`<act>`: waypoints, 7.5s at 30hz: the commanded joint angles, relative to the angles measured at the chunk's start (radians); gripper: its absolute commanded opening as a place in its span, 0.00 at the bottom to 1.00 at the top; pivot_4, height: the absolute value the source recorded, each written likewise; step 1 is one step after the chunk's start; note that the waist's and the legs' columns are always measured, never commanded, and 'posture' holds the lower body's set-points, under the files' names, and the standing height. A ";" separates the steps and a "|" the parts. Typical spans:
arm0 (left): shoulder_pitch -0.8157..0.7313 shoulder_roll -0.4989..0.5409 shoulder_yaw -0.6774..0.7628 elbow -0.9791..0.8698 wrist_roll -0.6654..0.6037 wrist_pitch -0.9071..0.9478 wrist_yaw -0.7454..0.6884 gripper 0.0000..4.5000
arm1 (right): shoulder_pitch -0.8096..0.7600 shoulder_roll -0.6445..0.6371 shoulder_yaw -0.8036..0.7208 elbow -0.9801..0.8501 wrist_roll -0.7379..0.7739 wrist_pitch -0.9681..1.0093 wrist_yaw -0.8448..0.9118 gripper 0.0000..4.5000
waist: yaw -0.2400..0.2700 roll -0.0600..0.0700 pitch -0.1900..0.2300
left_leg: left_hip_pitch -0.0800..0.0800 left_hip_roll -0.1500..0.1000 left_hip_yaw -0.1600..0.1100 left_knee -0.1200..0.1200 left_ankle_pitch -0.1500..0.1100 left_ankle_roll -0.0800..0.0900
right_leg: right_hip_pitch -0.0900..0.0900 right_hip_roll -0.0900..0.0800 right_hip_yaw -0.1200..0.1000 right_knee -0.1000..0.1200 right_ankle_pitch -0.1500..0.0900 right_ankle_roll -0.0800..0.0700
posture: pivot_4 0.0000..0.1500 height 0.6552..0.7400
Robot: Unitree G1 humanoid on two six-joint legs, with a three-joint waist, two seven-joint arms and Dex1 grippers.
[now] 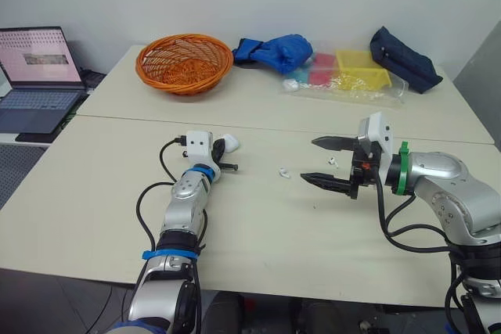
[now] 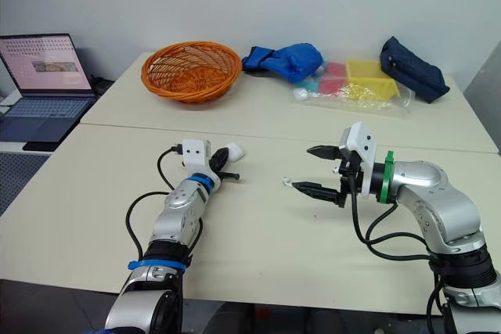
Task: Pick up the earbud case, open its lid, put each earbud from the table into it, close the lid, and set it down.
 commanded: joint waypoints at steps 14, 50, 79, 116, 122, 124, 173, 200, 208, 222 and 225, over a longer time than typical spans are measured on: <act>0.054 0.181 -0.004 -0.157 -0.116 0.043 -0.336 0.26 | 0.006 0.001 -0.041 -0.036 0.026 -0.008 -0.027 1.00 | -0.005 0.000 0.000 | -0.006 0.001 0.000 0.000 0.000 0.000 | -0.006 0.001 0.000 -0.001 0.001 -0.002 | 1.00 1.00; -0.424 0.343 -0.180 0.678 0.149 -0.110 -0.684 0.80 | 0.054 -0.020 -0.077 -0.101 0.058 0.022 -0.078 1.00 | -0.025 -0.001 0.000 | -0.017 0.002 0.001 0.003 0.000 0.000 | -0.020 0.011 0.002 0.005 0.002 -0.003 | 1.00 1.00; -0.407 0.219 -0.236 0.203 0.121 -1.020 -0.869 0.62 | -0.326 0.023 -0.128 0.103 0.345 0.593 -0.282 1.00 | -0.025 -0.001 0.001 | -0.017 0.004 0.002 0.016 0.000 0.001 | -0.020 0.012 0.004 0.016 0.007 -0.013 | 1.00 1.00; -0.474 0.214 -0.323 0.348 0.115 -1.216 -0.766 0.62 | -0.350 0.174 -0.162 0.131 0.398 0.673 -0.433 0.17 | -0.026 -0.001 0.001 | -0.024 0.005 0.000 0.017 0.000 0.001 | -0.025 0.014 0.003 0.016 0.008 -0.012 | 1.00 1.00; -0.465 0.234 -0.354 0.249 0.017 -1.024 -0.904 0.97 | -0.336 0.159 -0.165 0.126 0.371 0.636 -0.431 0.17 | -0.026 -0.001 0.001 | -0.024 0.005 0.000 0.017 0.000 0.001 | -0.025 0.014 0.003 0.016 0.008 -0.012 | 1.00 1.00; -0.456 0.256 -0.350 0.177 -0.028 -0.876 -0.958 1.00 | -0.318 0.132 -0.141 0.116 0.330 0.590 -0.413 0.17 | -0.027 0.000 0.001 | -0.024 0.005 0.000 0.017 0.000 0.001 | -0.025 0.014 0.003 0.016 0.008 -0.012 | 1.00 1.00; -0.461 0.389 -0.469 -0.184 0.064 0.015 -1.229 0.32 | -0.268 0.042 0.338 -0.063 -0.352 0.131 -0.173 0.17 | -0.029 0.000 0.001 | -0.029 0.006 0.001 0.019 0.000 0.001 | -0.033 0.016 0.004 0.019 0.004 -0.008 | 1.00 1.00; -0.476 0.381 -0.464 -0.167 0.060 -0.008 -1.222 0.71 | -0.254 0.033 0.331 -0.049 -0.376 0.122 -0.147 0.17 | -0.029 0.000 0.001 | -0.027 0.005 -0.001 0.023 0.001 0.002 | -0.034 0.016 0.004 0.032 0.003 -0.011 | 1.00 1.00; -0.480 0.379 -0.467 -0.161 0.057 0.002 -1.230 0.59 | -0.248 0.035 0.329 -0.049 -0.381 0.121 -0.143 0.17 | -0.029 0.000 0.001 | -0.027 0.005 0.000 0.023 0.001 0.002 | -0.034 0.016 0.004 0.032 0.002 -0.011 | 1.00 1.00; -0.466 0.375 -0.473 -0.174 0.059 0.014 -1.238 0.17 | -0.260 0.049 0.317 -0.045 -0.373 0.129 -0.143 0.17 | -0.029 0.000 0.001 | -0.027 0.005 -0.001 0.023 0.001 0.002 | -0.034 0.016 0.004 0.032 0.002 -0.011 | 1.00 1.00; -0.472 0.370 -0.471 -0.165 0.066 0.014 -1.223 0.17 | -0.261 0.047 0.317 -0.046 -0.374 0.130 -0.140 0.17 | -0.030 0.000 0.001 | -0.027 0.005 0.000 0.023 0.001 0.002 | -0.034 0.016 0.004 0.032 0.002 -0.011 | 1.00 1.00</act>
